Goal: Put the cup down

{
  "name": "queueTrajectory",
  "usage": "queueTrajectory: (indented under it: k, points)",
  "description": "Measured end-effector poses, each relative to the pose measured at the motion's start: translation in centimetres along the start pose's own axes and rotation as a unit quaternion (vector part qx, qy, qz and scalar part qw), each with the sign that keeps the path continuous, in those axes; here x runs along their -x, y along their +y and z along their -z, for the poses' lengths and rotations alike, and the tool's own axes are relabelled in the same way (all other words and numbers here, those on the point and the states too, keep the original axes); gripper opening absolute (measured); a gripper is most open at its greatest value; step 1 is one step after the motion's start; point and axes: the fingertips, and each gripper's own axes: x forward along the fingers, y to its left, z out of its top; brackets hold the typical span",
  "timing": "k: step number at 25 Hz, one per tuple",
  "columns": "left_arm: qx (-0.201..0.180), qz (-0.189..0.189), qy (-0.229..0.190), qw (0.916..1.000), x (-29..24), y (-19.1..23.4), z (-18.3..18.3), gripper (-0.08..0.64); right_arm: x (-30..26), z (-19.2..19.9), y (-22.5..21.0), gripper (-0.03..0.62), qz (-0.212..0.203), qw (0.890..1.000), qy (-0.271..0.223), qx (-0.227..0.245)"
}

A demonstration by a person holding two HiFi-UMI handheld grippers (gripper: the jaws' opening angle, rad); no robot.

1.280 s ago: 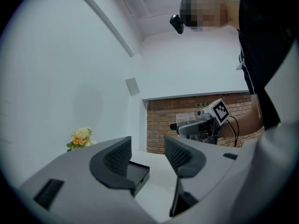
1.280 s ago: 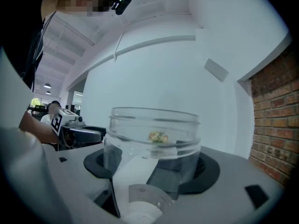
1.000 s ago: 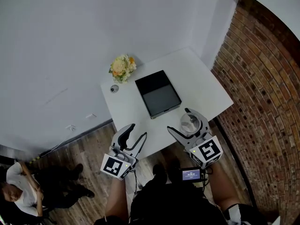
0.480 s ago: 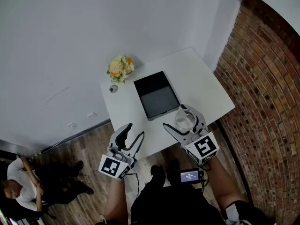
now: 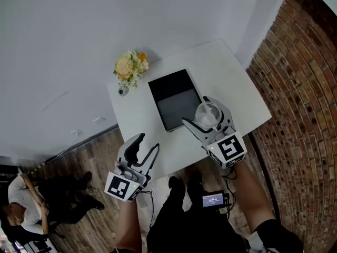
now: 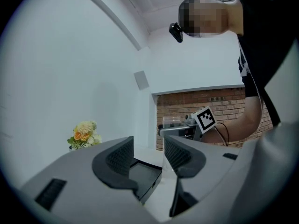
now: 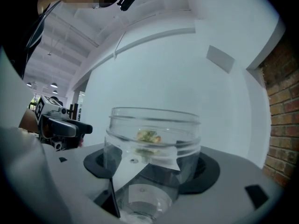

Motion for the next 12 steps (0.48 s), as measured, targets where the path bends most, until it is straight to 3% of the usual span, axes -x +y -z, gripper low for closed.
queueTrajectory:
  k: [12]
  points:
    - [0.026, -0.016, 0.008, 0.9995, -1.6, 2.8, 2.9, 0.21, -8.4, 2.5, -4.7, 0.383, 0.002, 1.0, -0.017, 0.008]
